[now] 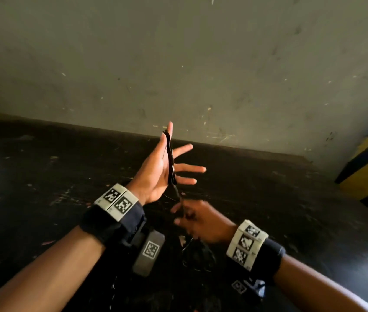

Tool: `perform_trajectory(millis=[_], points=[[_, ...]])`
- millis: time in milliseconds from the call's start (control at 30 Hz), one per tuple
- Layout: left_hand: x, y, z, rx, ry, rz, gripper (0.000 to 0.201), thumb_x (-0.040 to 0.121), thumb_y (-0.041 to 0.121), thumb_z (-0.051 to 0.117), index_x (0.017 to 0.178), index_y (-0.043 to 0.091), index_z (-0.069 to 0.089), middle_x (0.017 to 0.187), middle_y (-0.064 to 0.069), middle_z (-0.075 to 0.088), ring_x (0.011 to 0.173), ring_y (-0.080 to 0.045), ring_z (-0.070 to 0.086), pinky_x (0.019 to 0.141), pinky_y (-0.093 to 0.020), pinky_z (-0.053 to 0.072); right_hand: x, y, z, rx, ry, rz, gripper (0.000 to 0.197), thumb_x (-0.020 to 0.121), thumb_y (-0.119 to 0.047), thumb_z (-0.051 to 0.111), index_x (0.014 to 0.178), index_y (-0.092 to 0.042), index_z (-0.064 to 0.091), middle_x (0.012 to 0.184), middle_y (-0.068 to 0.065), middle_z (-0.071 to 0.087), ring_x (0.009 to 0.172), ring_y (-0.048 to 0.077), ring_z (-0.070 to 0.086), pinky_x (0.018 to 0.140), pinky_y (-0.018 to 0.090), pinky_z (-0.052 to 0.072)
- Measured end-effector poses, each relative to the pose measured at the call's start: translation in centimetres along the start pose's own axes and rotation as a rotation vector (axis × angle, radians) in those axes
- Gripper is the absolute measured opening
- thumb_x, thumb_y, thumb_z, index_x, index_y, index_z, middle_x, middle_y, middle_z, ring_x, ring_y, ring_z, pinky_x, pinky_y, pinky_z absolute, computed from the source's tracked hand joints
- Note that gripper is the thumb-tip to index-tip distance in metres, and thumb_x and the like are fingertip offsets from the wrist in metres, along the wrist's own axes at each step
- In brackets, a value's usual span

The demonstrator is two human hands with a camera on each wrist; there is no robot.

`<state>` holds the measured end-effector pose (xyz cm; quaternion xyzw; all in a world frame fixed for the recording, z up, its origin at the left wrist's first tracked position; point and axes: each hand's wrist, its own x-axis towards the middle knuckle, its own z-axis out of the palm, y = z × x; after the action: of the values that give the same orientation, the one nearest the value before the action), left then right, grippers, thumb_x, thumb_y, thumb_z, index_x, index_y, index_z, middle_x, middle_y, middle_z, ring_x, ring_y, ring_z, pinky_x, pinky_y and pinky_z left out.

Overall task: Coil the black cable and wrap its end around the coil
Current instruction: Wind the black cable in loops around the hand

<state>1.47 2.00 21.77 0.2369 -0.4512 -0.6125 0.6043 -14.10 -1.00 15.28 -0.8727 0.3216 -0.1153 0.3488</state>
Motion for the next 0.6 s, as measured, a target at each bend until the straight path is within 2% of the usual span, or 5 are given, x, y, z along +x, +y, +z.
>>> perform_trajectory(millis=[100, 233, 367, 467, 600], points=[[1.0, -0.5, -0.5, 0.168, 0.071, 0.015, 0.046, 0.096, 0.053, 0.02, 0.141, 0.059, 0.01, 0.156, -0.012, 0.026, 0.094, -0.03, 0.071, 0.059, -0.037, 0.061, -0.7, -1.5, 0.8, -0.053, -0.134, -0.004, 0.028, 0.094, -0.022, 0.053, 0.121, -0.022, 0.054, 0.096, 0.004, 0.067, 0.068, 0.001, 0.061, 0.06, 0.018, 0.051], [0.8, -2.1, -1.4, 0.387, 0.093, -0.017, 0.046, 0.093, 0.057, 0.021, 0.137, 0.063, 0.01, 0.158, -0.008, 0.023, 0.092, -0.026, 0.071, 0.053, -0.035, 0.059, -1.5, -4.0, -1.0, -0.196, -0.018, -0.116, 0.016, 0.092, -0.021, 0.055, 0.105, -0.018, 0.065, 0.089, -0.006, 0.066, 0.076, 0.006, 0.064, 0.069, 0.02, 0.052], [-0.6, -3.3, -2.0, 0.544, 0.017, -0.115, 0.053, 0.086, 0.061, 0.022, 0.137, 0.064, 0.006, 0.138, -0.011, 0.048, 0.066, -0.02, 0.068, 0.041, -0.026, 0.051, -1.8, -5.7, -5.5, -0.415, -0.054, -0.068, 0.011, 0.09, -0.028, 0.058, 0.092, -0.022, 0.067, 0.086, -0.006, 0.064, 0.076, 0.012, 0.063, 0.074, 0.033, 0.054], [-1.7, -4.1, -1.6, 0.586, -0.008, -0.182, 0.054, 0.087, 0.061, 0.024, 0.138, 0.063, 0.009, 0.118, -0.014, 0.058, 0.055, -0.019, 0.06, 0.034, -0.022, 0.041, -1.8, -7.1, -8.4, -0.591, -0.123, -0.081, 0.012, 0.085, -0.028, 0.065, 0.091, -0.019, 0.071, 0.075, -0.015, 0.057, 0.071, 0.003, 0.057, 0.073, 0.027, 0.05], [-2.8, -5.0, -1.0, 0.623, -0.106, -0.266, 0.049, 0.086, 0.061, 0.024, 0.134, 0.066, 0.014, 0.115, -0.025, 0.057, 0.045, -0.013, 0.051, 0.031, -0.017, 0.032, -1.3, -8.6, -11.6, -0.677, -0.201, -0.082, 0.012, 0.079, -0.031, 0.072, 0.077, -0.019, 0.07, 0.058, -0.015, 0.055, 0.052, -0.009, 0.052, 0.053, 0.011, 0.037]])
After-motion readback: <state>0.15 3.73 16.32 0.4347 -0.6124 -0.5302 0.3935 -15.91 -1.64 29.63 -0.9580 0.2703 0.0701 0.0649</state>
